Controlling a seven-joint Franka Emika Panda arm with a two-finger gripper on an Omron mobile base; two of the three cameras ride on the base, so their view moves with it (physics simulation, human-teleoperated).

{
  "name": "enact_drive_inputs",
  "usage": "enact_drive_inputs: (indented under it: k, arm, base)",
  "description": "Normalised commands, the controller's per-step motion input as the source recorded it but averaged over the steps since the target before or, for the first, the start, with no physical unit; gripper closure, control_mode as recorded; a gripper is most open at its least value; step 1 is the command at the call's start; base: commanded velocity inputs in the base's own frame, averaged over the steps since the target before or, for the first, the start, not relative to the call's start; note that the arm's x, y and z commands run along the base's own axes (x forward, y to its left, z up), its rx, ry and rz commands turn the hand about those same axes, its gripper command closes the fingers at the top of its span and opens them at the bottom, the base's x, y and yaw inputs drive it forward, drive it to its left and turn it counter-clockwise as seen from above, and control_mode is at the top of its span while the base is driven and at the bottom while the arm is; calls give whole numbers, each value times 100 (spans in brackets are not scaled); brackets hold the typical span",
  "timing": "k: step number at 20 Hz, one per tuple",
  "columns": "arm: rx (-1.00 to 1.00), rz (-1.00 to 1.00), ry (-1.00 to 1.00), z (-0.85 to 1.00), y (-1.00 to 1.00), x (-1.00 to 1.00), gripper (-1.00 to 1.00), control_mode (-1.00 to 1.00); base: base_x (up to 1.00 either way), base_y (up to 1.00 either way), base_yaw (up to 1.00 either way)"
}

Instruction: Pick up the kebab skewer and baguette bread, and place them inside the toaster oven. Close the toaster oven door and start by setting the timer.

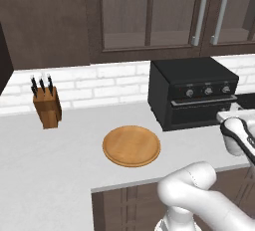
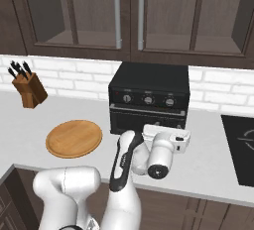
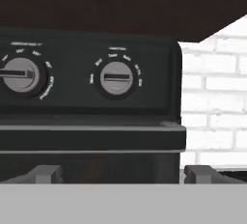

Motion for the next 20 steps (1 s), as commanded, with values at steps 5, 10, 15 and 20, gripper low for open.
enact_drive_inputs:
  k: [5,10,15,20]
  arm:
    - [0,0,2,94,0,-3,-100,-100]
    - [0,0,7,18,0,6,-100,-100]
    - [0,0,5,0,3,5,-100,-100]
    - [0,2,7,0,3,5,-100,-100]
  base:
    - [0,0,0]
    - [0,0,0]
    - [0,0,0]
    - [0,0,0]
